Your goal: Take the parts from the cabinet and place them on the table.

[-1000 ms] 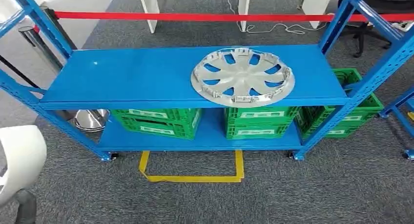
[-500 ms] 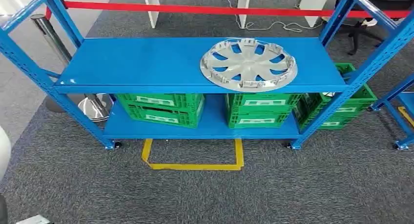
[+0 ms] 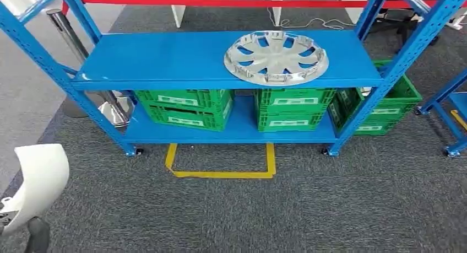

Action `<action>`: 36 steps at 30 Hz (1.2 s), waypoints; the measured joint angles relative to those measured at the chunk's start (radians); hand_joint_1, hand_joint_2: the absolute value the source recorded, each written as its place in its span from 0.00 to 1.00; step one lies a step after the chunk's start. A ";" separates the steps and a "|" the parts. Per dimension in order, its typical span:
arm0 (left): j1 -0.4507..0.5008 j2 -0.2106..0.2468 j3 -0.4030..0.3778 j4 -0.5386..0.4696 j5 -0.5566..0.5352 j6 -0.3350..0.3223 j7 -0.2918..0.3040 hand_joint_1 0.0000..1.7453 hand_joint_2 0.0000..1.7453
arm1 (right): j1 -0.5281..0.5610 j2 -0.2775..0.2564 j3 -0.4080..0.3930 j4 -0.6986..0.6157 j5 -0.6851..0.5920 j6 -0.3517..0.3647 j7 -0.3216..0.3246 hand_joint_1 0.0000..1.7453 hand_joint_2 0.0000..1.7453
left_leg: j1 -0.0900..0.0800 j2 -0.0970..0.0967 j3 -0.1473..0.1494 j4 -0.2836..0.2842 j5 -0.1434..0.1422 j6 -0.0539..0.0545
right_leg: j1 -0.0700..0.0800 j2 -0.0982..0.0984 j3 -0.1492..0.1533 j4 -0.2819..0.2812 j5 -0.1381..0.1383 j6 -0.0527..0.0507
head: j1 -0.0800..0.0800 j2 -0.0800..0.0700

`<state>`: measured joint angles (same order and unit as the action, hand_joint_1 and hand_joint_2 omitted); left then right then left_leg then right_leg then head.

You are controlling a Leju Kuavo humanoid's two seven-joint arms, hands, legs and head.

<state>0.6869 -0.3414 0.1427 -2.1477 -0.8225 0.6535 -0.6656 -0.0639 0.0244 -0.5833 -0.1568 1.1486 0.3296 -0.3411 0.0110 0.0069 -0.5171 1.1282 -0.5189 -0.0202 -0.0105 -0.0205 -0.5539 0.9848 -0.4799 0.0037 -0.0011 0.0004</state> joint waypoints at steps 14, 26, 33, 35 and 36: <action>-0.032 -0.011 0.012 0.017 -0.009 -0.091 -0.030 1.00 1.00 | 0.000 0.013 -0.010 -0.002 -0.032 -0.017 0.009 0.00 1.00 | -0.019 0.006 -0.036 -0.143 0.053 0.062 | -0.002 0.016 -0.045 0.240 -0.087 0.040 | 0.008 0.000; -0.087 -0.010 0.025 0.060 0.027 -0.135 -0.033 1.00 1.00 | -0.029 0.104 -0.128 -0.016 -0.195 -0.158 -0.029 0.00 1.00 | -0.008 -0.002 -0.139 0.129 -0.127 0.003 | 0.002 0.007 0.035 -0.020 -0.006 -0.014 | 0.003 0.000; -0.112 -0.004 0.028 0.072 0.087 -0.189 -0.034 1.00 1.00 | -0.034 0.084 -0.161 -0.023 -0.190 -0.055 -0.101 0.00 1.00 | -0.004 -0.008 0.100 -0.167 -0.044 0.008 | 0.003 0.008 -0.067 0.021 0.056 0.017 | 0.006 0.000; -0.112 -0.002 0.030 0.075 0.094 -0.190 -0.034 1.00 1.00 | -0.035 0.076 -0.166 -0.026 -0.191 -0.055 -0.103 0.00 1.00 | -0.010 -0.007 0.082 -0.155 -0.031 0.017 | -0.002 0.008 -0.068 0.010 0.081 0.029 | 0.001 0.000; -0.114 -0.001 0.030 0.077 0.094 -0.190 -0.034 1.00 1.00 | -0.035 0.075 -0.166 -0.026 -0.189 -0.055 -0.103 0.00 1.00 | -0.010 -0.006 0.074 -0.156 -0.020 0.027 | -0.001 0.009 -0.070 0.005 0.093 0.035 | 0.005 0.000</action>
<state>0.5732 -0.3426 0.1724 -2.0703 -0.7282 0.4631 -0.7000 -0.0987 0.0996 -0.7488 -0.1831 0.9594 0.2743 -0.4437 0.0005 0.0007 -0.4429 0.9727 -0.5386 0.0068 -0.0111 -0.0111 -0.6239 0.9901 -0.3864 0.0382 0.0034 0.0004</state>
